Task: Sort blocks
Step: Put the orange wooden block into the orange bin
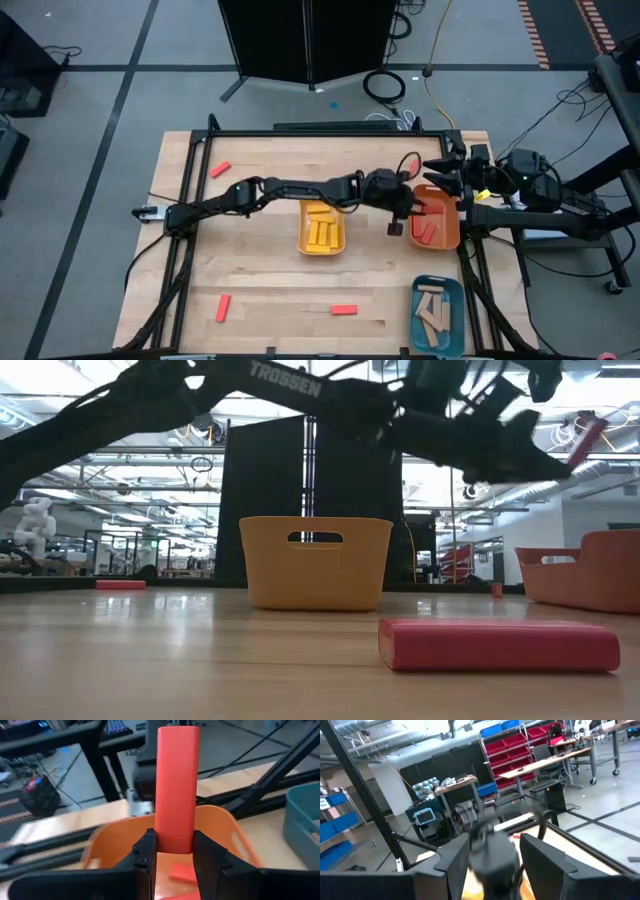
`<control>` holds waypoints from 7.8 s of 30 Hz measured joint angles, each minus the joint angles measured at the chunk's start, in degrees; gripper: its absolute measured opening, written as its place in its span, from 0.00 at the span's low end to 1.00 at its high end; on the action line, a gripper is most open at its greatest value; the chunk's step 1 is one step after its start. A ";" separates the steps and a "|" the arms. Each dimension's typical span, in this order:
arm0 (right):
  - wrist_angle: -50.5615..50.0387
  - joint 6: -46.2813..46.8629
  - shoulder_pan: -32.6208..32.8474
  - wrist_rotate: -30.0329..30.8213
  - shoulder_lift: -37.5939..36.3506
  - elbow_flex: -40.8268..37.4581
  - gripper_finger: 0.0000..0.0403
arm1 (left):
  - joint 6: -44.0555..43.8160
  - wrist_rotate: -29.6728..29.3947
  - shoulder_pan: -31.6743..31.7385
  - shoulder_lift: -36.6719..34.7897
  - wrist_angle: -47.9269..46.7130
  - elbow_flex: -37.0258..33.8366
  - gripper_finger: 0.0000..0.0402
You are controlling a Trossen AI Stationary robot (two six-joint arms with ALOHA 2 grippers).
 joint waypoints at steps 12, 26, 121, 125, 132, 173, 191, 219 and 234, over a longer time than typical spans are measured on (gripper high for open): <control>3.64 -5.07 0.00 0.46 -0.24 0.02 0.42 | -6.85 -7.10 -2.47 7.71 15.95 -0.04 0.20; 4.41 -8.24 0.00 5.05 -0.24 0.02 0.42 | -8.35 -10.47 -2.85 7.81 14.88 -0.04 0.20; 47.11 -8.93 7.17 -1.55 25.70 -19.96 0.42 | -32.96 -31.11 26.08 -73.04 -62.80 -68.30 0.60; 47.39 -10.17 7.17 -1.53 25.46 -19.96 0.42 | -39.60 -30.81 31.60 -75.57 -63.06 -79.56 0.60; 47.77 -9.95 7.17 -1.52 25.44 -19.95 0.42 | -36.37 -30.81 39.16 -69.88 -56.77 -84.91 0.60; 48.03 -8.83 7.15 -3.98 25.44 -19.93 0.42 | -32.08 -18.71 56.40 -56.18 -45.95 -79.90 0.48; 49.27 -8.61 7.15 -6.23 25.42 -19.93 0.42 | -52.42 -22.36 54.68 -56.10 -47.86 -80.02 0.47; 55.88 -5.03 7.93 -17.91 25.07 -19.91 0.42 | -63.37 -25.26 49.14 -56.17 -41.12 -84.47 0.00; 56.08 -3.79 7.97 -18.16 23.91 -19.91 0.42 | -60.96 -14.86 34.25 -55.95 -21.11 -84.54 0.00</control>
